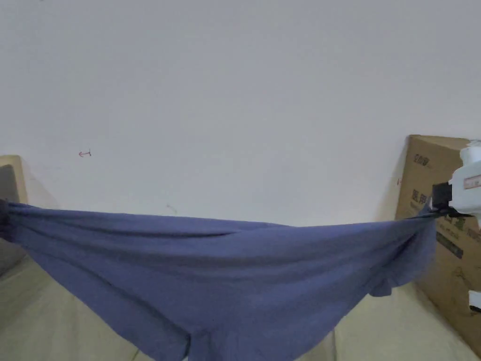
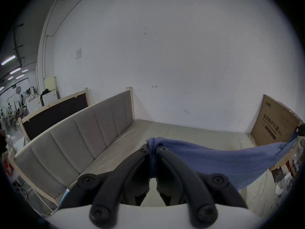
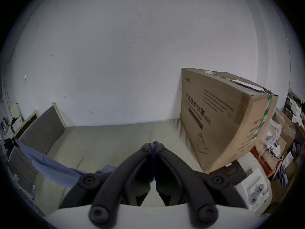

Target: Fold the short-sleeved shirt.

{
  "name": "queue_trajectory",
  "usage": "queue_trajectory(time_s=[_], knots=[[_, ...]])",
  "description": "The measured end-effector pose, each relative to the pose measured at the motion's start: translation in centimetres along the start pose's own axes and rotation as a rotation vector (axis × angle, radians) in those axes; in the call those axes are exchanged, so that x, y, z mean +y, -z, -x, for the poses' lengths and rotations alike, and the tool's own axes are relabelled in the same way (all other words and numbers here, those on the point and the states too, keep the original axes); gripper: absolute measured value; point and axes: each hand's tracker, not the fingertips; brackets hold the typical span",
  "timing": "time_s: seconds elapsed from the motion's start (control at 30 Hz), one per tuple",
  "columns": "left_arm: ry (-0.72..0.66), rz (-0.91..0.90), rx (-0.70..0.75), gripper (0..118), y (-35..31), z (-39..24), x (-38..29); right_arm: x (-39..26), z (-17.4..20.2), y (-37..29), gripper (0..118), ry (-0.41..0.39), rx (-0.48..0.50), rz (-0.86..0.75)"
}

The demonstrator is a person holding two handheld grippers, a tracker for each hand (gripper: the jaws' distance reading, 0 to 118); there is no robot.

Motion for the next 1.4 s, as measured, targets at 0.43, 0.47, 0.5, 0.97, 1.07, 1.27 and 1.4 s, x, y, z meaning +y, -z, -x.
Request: queue_trajectory(time_s=[0.43,0.47,0.5,0.97,1.07,1.27,1.4], knots=[[0.023,0.263,0.032,5,3.4,2.0,-13.7,-14.9,-1.1,5.3,2,0.002,0.007,0.24],[0.035,0.314,0.017,5,3.1,1.9,-15.1,-17.0,-1.5,5.1,2,-0.001,0.008,0.262],[0.054,0.348,0.025,5,2.7,2.0,-16.6,-19.2,-2.0,4.7,2,0.011,0.003,0.307],[0.03,0.68,0.049,5,-9.8,7.3,-35.3,-39.9,-10.1,-5.2,2,0.184,-0.037,0.579],[-0.002,0.706,0.036,5,-12.1,8.4,-37.1,-41.6,-10.7,-7.2,2,0.213,-0.046,0.589],[0.079,0.695,0.027,12,-13.2,7.7,-38.8,-43.0,-10.4,-8.7,4,0.216,-0.04,0.576],[0.058,0.662,0.037,45,-13.7,7.1,-37.7,-42.3,-9.7,-9.0,31,0.203,-0.067,0.575]])
